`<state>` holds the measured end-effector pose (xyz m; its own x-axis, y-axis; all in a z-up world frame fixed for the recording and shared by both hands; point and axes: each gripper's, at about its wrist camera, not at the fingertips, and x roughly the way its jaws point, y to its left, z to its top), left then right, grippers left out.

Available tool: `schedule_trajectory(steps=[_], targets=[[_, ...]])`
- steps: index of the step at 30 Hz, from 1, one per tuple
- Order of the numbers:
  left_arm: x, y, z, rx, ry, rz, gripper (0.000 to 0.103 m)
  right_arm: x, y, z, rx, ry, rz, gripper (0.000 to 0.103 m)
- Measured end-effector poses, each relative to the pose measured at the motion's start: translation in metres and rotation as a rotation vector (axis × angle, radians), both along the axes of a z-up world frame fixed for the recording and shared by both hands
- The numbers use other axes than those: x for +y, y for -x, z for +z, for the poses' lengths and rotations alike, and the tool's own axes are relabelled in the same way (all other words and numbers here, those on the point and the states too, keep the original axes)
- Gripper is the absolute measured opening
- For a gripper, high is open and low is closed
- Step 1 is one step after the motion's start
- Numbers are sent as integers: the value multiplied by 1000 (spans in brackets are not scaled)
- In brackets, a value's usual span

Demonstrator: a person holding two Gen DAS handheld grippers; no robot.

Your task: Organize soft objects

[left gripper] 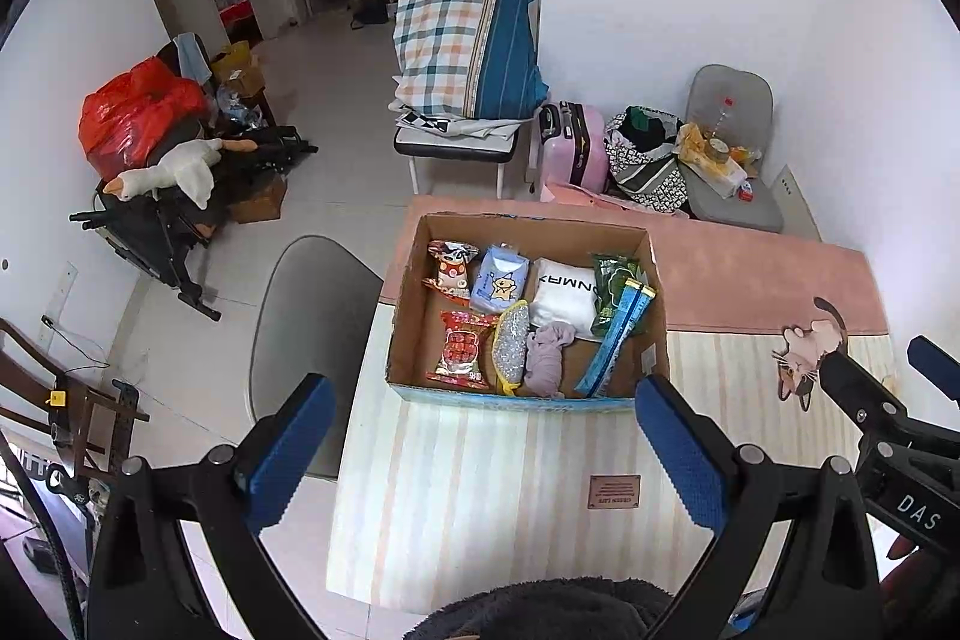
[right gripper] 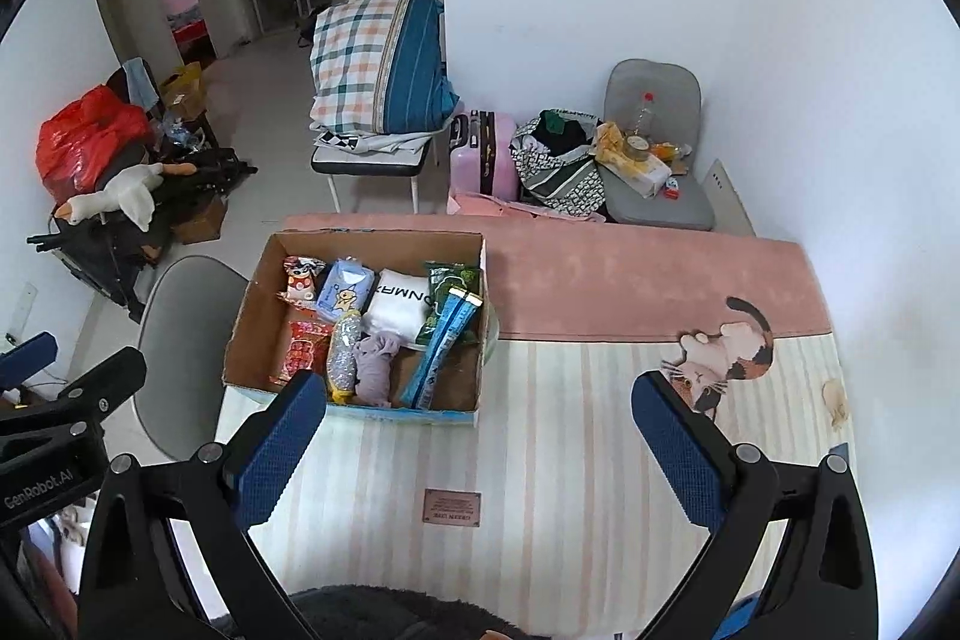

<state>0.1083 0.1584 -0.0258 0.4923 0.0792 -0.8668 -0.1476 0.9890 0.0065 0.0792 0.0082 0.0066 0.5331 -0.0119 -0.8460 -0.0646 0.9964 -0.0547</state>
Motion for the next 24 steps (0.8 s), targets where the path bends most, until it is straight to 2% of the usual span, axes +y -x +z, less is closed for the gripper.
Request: schedule_trajectory(steps=[24], targets=[[-2,1,0,-1,2,2,102,2,-2,4,-22,24,-2,103]])
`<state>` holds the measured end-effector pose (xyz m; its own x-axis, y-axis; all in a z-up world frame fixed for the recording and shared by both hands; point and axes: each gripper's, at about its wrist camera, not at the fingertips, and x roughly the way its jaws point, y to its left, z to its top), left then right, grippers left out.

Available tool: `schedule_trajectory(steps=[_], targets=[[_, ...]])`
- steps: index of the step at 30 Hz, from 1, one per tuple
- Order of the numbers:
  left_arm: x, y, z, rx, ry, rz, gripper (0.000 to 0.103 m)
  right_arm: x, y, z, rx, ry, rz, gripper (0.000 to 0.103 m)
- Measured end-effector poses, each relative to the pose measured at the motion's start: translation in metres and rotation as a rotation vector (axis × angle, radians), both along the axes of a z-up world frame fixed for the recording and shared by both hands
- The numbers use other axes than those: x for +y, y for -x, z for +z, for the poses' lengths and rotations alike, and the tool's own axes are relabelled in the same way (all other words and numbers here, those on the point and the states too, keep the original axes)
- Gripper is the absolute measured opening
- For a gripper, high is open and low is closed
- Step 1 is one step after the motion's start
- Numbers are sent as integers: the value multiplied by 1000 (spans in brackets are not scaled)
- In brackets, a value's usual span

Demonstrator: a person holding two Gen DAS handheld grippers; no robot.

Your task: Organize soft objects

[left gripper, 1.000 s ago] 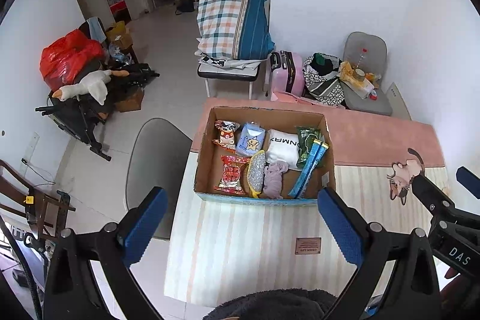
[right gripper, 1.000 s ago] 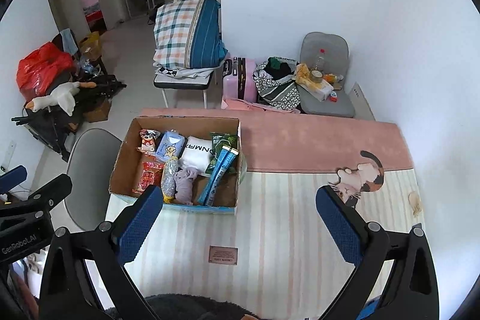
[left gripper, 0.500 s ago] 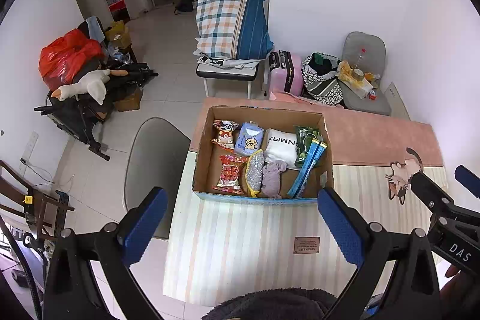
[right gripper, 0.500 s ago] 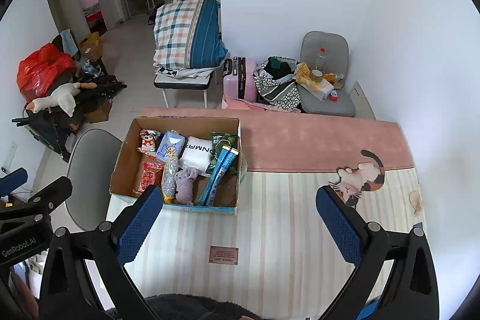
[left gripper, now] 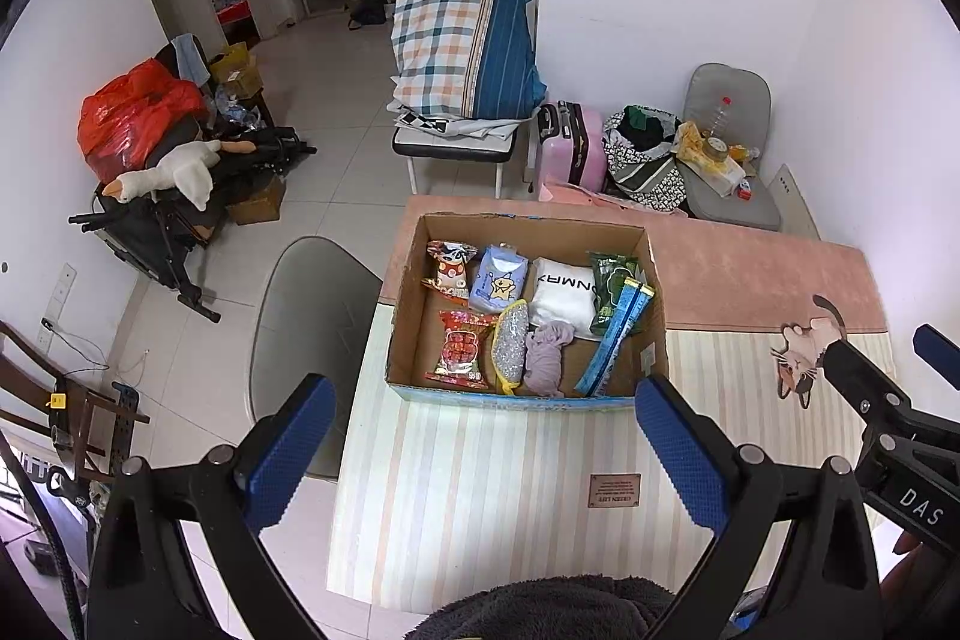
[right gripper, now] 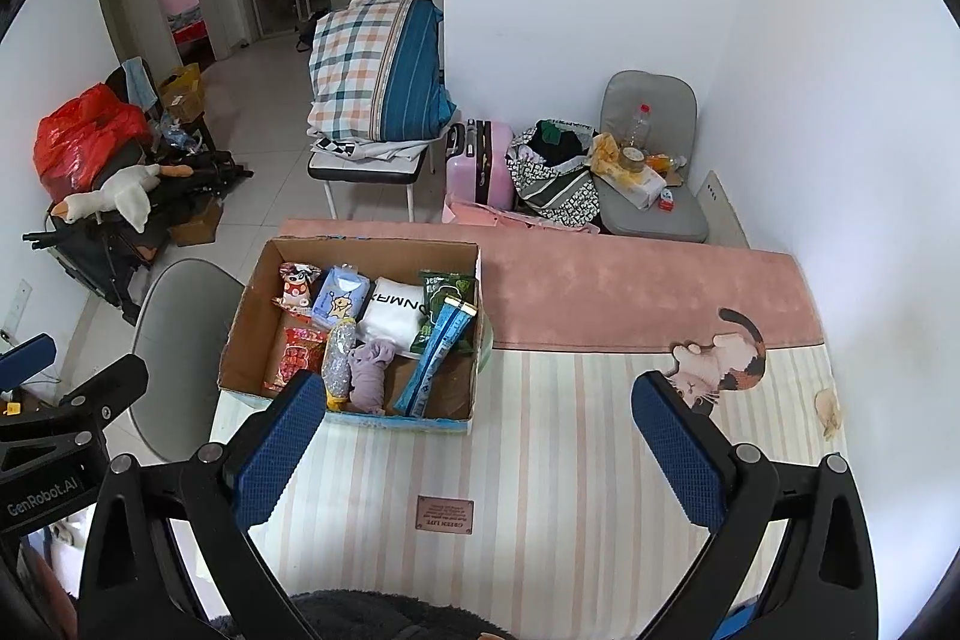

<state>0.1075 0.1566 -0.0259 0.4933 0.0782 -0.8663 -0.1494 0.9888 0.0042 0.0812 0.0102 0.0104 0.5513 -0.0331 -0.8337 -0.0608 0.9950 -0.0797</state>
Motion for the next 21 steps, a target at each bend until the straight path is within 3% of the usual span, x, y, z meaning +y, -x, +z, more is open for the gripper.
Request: schedule_trajectory(steps=[21], targets=[[0,1,0,0,2,1,102,2,-1,4,-2,-3,1,103]])
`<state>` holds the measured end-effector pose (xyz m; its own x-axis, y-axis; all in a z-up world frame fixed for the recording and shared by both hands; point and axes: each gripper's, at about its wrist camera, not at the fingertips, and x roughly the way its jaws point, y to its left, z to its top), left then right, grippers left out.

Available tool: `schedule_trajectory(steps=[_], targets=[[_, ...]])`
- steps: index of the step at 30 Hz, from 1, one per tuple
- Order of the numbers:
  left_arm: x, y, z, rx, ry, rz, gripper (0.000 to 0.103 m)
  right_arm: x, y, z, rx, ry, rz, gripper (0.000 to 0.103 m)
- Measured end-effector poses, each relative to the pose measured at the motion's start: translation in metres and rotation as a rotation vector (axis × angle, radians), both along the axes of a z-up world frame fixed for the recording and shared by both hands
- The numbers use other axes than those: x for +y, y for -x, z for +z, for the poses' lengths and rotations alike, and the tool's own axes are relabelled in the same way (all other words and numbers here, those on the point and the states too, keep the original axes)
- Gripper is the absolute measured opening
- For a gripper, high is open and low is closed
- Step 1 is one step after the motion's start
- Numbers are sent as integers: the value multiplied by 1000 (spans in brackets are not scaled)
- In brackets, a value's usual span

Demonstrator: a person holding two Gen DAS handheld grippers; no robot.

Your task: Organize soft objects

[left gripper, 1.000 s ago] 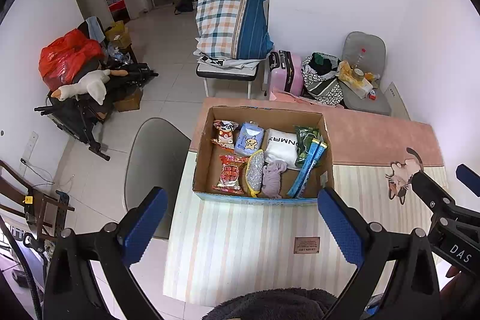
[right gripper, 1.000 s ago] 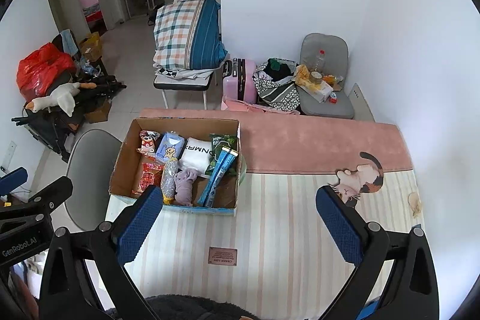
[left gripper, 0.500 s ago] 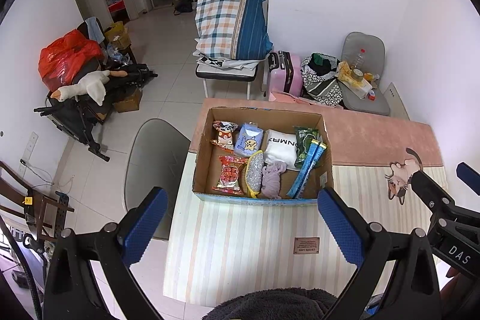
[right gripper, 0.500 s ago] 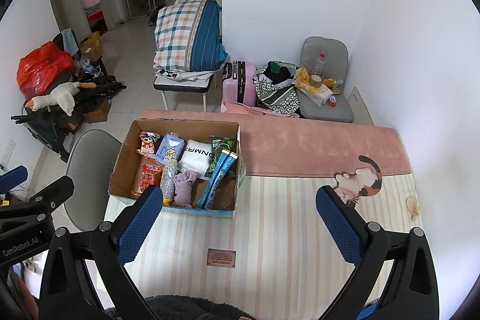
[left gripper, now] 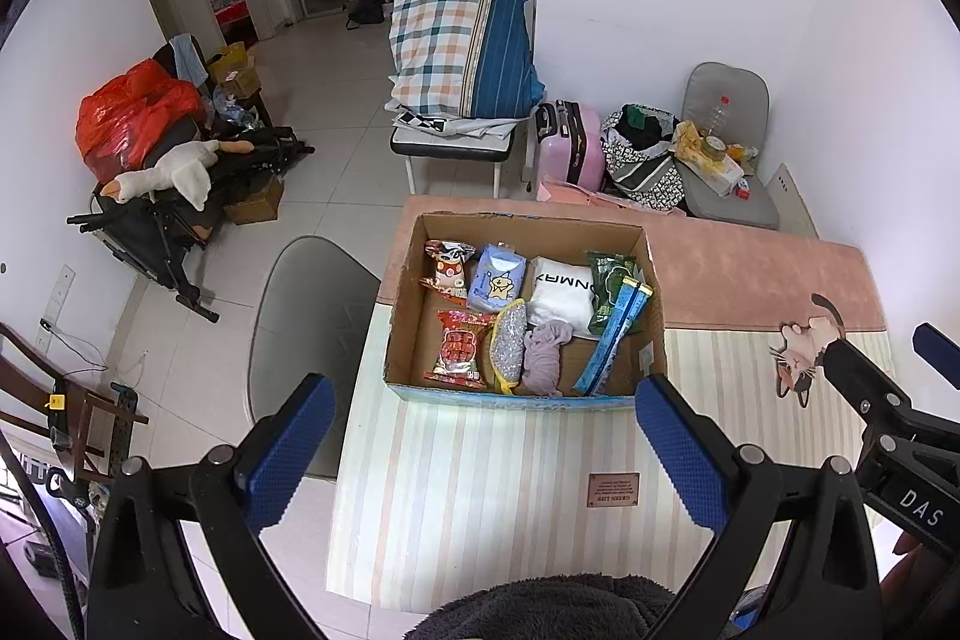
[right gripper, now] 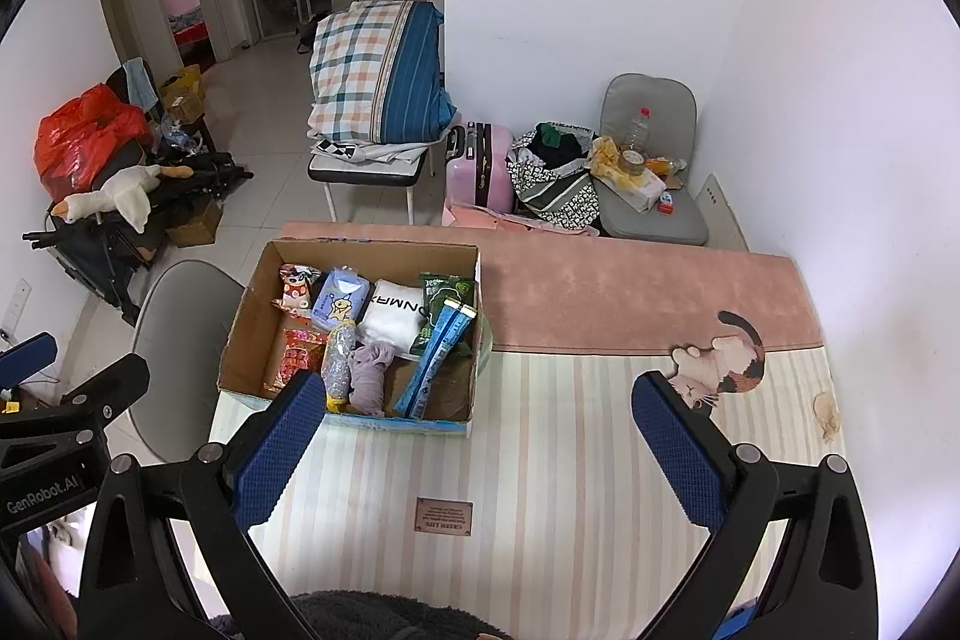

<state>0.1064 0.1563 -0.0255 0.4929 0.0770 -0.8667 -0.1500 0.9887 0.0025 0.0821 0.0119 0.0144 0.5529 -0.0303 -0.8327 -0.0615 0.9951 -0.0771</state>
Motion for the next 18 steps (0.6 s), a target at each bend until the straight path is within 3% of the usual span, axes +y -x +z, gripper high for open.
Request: schedule_trajectory(steps=[18], targets=[[1,0,0,2,2,1,102,-1,1,-3,0,-1,-3,103]])
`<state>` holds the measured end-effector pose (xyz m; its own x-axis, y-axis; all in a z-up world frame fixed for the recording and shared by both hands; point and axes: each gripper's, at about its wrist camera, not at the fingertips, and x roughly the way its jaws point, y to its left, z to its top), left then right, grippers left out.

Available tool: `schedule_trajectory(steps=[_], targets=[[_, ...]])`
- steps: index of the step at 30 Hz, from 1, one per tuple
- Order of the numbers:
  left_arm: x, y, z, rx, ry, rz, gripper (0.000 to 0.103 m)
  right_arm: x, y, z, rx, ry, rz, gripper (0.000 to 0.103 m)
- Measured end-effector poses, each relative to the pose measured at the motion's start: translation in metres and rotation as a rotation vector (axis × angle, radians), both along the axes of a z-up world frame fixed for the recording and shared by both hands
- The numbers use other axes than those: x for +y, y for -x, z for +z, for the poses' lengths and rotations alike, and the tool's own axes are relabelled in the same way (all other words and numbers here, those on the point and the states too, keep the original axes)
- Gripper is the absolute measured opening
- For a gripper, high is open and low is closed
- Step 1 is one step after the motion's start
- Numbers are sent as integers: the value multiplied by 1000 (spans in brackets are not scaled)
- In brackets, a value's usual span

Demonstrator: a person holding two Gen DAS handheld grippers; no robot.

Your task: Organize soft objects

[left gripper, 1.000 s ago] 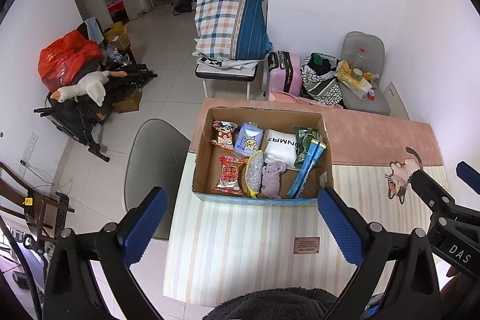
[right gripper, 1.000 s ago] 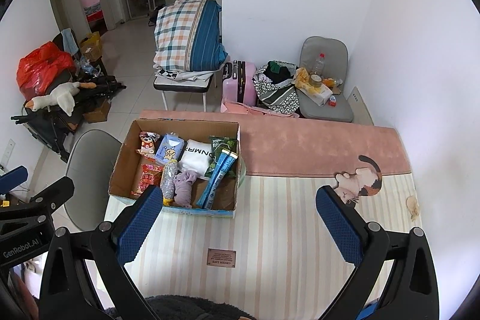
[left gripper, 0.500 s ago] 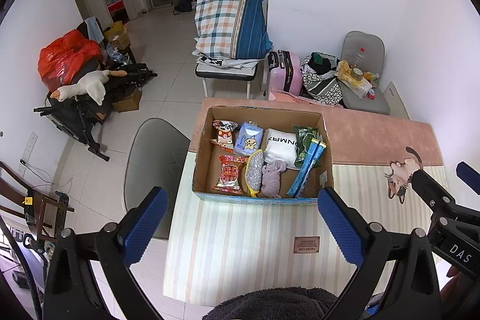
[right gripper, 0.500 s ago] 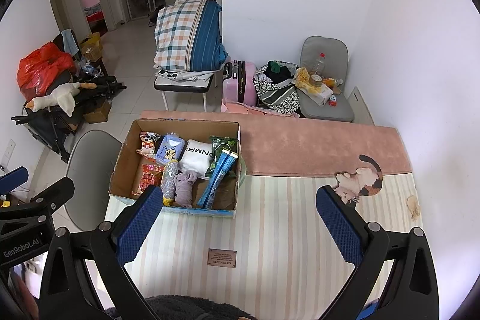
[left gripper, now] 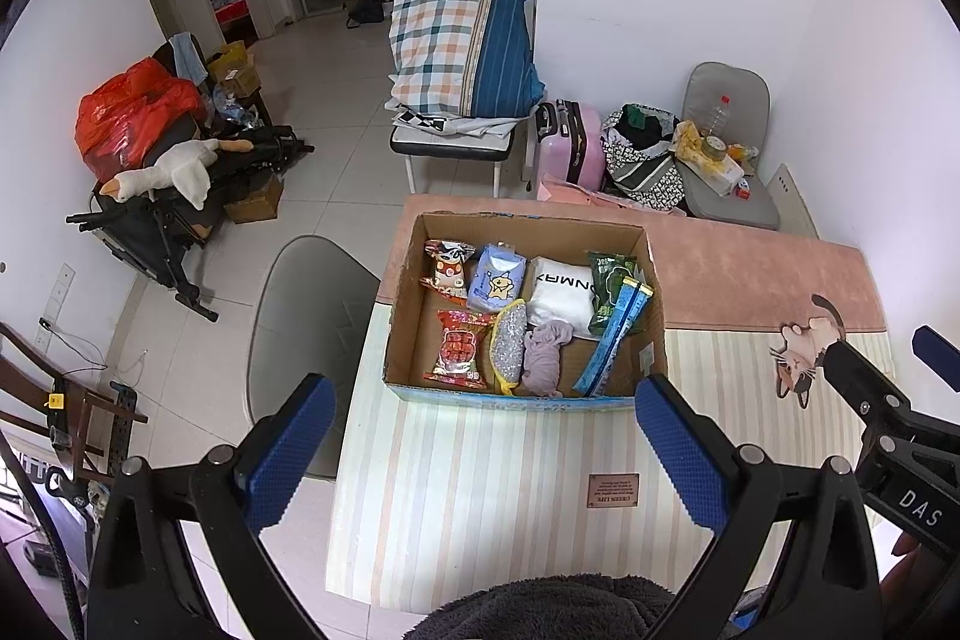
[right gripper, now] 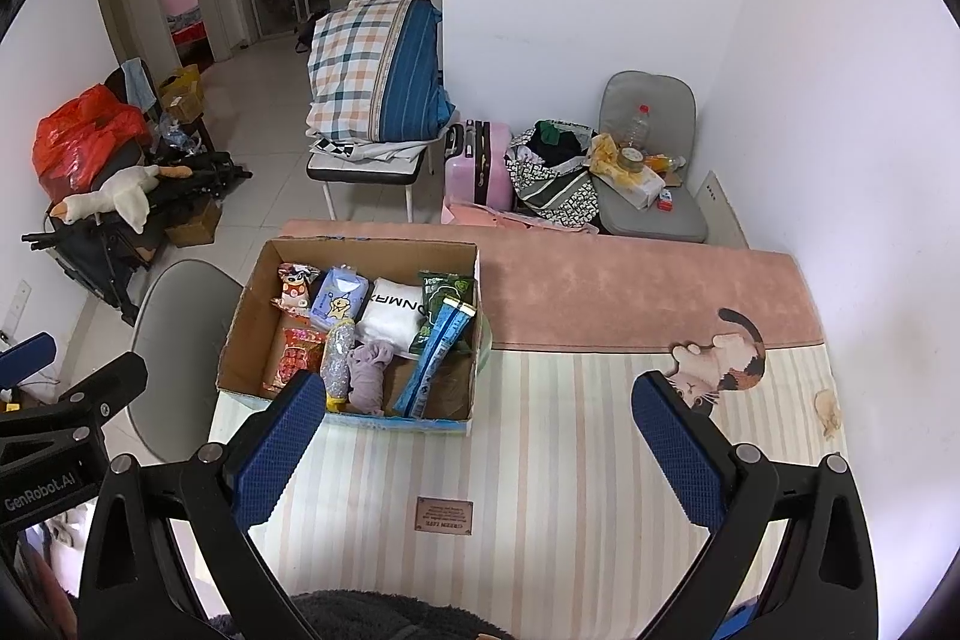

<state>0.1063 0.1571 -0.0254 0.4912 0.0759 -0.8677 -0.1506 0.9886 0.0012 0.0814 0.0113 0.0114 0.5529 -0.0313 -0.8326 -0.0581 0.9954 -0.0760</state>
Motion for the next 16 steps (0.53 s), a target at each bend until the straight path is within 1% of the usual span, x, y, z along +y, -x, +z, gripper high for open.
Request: schedule_trajectory(steps=[16], targets=[[-6,0,-2,-2,3,0,102,1,-1,-4,-1,0,5,103]])
